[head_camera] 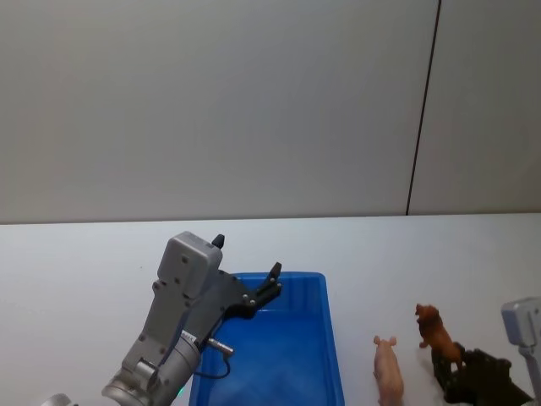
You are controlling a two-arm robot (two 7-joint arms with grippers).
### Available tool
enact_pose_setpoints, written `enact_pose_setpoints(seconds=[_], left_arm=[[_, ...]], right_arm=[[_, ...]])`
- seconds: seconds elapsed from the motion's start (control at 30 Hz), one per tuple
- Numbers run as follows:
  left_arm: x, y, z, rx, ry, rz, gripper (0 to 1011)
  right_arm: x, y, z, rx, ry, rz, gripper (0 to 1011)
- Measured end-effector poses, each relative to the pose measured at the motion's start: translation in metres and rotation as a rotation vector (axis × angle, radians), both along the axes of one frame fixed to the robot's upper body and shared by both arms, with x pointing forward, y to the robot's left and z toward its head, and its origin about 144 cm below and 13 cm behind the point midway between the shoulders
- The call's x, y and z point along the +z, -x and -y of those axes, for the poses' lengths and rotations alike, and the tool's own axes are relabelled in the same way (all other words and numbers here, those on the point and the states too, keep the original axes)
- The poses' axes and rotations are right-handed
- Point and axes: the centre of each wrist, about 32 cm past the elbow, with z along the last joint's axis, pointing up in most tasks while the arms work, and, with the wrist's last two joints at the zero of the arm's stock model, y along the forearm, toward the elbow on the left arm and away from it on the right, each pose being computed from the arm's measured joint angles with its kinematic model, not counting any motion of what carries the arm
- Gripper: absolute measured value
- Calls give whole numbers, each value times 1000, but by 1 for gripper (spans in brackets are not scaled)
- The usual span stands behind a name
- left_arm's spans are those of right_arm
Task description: Pick up the two dolls from the table and place them into the box.
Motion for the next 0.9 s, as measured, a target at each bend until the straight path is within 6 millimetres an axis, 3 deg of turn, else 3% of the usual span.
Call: enact_pose_setpoints(seconds=[0.4, 0.9], left_arm=[[0, 0, 0, 0, 0, 0, 1002], [0, 0, 0, 0, 0, 0, 1002]], right_arm=[[20, -8, -8, 24, 22, 149, 306], [55, -38, -32, 197, -23, 225, 306]])
